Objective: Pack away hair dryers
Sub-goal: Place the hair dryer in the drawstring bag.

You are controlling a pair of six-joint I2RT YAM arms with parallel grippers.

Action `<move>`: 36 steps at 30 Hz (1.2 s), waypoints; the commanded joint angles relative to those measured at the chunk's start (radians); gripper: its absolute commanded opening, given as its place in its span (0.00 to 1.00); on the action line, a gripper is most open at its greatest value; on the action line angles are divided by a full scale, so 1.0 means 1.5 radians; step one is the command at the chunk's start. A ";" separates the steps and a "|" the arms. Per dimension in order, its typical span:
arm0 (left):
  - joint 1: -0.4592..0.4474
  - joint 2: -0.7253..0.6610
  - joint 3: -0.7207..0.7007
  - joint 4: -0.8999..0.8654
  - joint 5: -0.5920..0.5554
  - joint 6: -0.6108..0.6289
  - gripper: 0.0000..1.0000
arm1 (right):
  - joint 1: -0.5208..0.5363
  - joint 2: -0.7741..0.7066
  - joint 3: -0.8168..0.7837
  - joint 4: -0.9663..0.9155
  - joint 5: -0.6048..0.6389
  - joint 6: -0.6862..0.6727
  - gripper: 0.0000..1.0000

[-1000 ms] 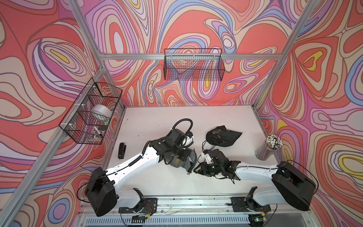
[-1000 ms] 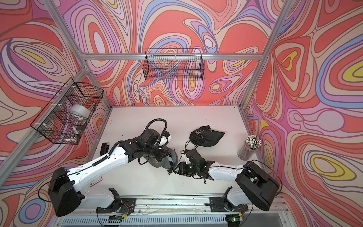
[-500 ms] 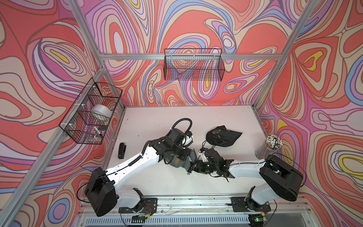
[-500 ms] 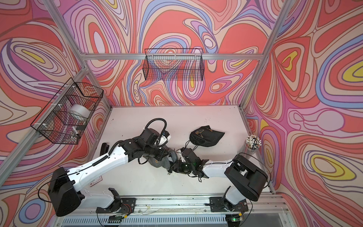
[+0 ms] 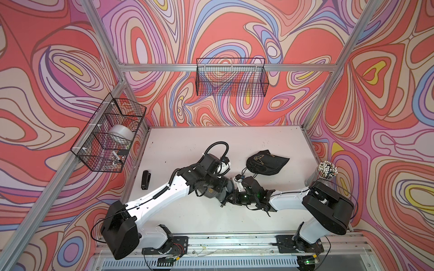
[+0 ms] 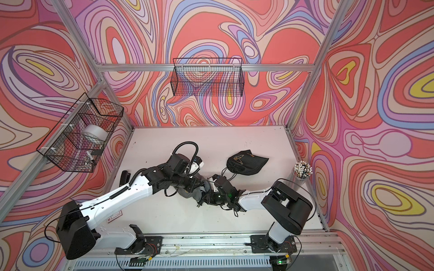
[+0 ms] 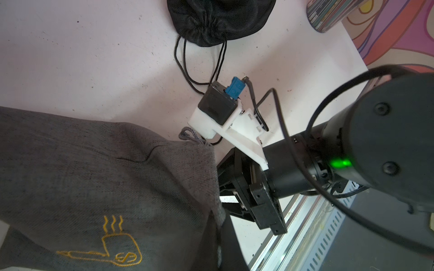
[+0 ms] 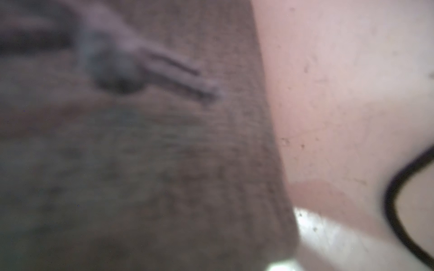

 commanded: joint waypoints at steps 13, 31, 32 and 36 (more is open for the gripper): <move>0.011 -0.013 -0.013 -0.065 -0.014 0.088 0.02 | -0.004 -0.139 0.001 -0.121 -0.070 -0.077 0.01; 0.011 -0.042 -0.062 -0.065 -0.104 0.194 0.00 | -0.084 -0.212 -0.009 -0.147 -0.248 -0.075 0.00; 0.013 -0.042 -0.062 -0.062 -0.117 0.200 0.00 | -0.084 -0.215 -0.010 -0.147 -0.255 -0.077 0.00; 0.015 -0.031 -0.046 -0.070 -0.104 0.216 0.00 | -0.088 -0.223 -0.008 -0.157 -0.247 -0.079 0.00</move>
